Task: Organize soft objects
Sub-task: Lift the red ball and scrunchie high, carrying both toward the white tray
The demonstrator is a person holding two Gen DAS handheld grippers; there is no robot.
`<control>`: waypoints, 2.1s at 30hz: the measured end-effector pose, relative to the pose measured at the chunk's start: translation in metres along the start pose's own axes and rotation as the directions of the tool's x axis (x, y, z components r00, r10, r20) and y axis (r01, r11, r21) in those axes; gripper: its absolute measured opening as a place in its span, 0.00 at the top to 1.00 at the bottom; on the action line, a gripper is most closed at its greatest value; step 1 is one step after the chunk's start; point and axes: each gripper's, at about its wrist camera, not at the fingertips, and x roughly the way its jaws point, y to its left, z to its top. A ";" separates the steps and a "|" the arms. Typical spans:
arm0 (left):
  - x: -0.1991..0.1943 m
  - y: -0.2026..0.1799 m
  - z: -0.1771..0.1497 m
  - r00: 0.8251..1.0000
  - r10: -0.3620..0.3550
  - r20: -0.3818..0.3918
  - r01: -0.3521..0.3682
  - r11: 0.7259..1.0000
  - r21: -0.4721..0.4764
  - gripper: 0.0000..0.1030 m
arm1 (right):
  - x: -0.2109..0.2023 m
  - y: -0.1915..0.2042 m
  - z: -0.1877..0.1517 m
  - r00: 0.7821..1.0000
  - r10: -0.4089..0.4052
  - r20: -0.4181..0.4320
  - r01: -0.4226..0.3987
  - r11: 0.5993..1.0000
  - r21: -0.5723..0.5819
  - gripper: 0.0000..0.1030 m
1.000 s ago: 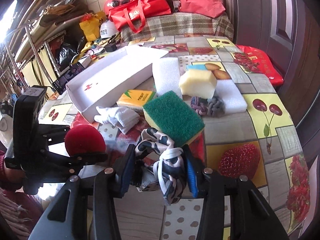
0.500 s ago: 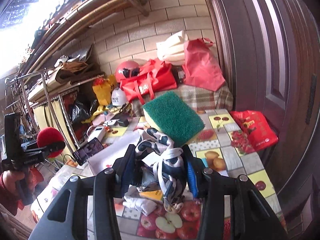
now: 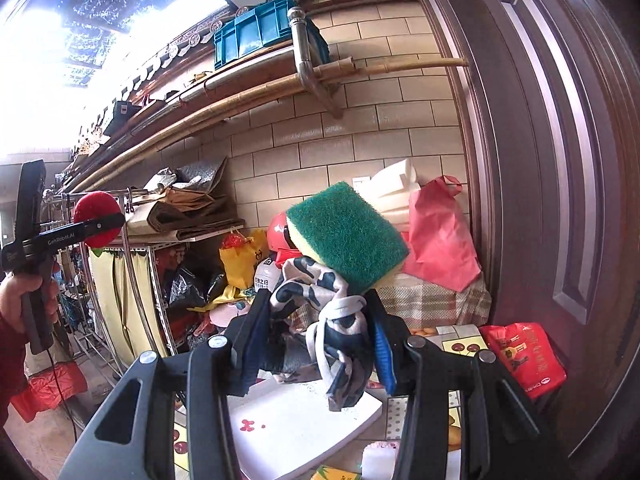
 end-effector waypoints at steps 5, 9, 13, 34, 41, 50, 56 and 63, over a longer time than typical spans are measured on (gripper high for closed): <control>-0.004 -0.006 0.003 0.999 -0.045 0.010 0.045 0.999 -0.010 0.57 | -0.009 0.004 0.004 1.000 -0.006 0.014 0.006 1.000 -0.018 0.56; 0.000 -0.014 -0.005 0.996 -0.092 -0.017 0.092 0.996 -0.018 0.57 | -0.005 0.000 -0.015 0.995 -0.002 -0.099 0.000 1.000 -0.021 0.56; 0.011 -0.026 -0.026 0.987 -0.147 -0.071 0.143 0.988 -0.049 0.57 | 0.035 -0.011 -0.097 0.889 0.034 -0.456 -0.030 0.999 0.016 0.53; 0.055 -0.062 -0.097 0.905 -0.341 -0.255 0.292 0.933 -0.212 0.57 | 0.002 -0.068 -0.270 0.660 -0.111 -0.743 0.178 0.984 0.011 0.26; 0.062 -0.072 -0.101 0.899 -0.335 -0.281 0.290 0.938 -0.188 0.57 | 0.047 -0.032 -0.297 0.603 -0.142 -0.785 0.094 0.990 -0.106 0.35; 0.043 -0.054 -0.085 0.962 -0.165 -0.218 0.150 0.985 -0.083 0.56 | 0.007 -0.025 -0.152 0.883 -0.057 -0.467 0.074 0.997 0.019 0.61; 0.006 -0.015 -0.042 0.995 -0.057 -0.081 0.050 0.995 -0.086 0.56 | -0.012 -0.009 -0.014 0.997 -0.070 -0.034 0.071 0.997 0.042 0.61; -0.019 0.004 -0.021 1.000 0.009 -0.009 -0.010 0.998 -0.067 0.56 | -0.004 0.000 0.026 0.993 -0.022 0.115 0.013 0.996 0.084 0.61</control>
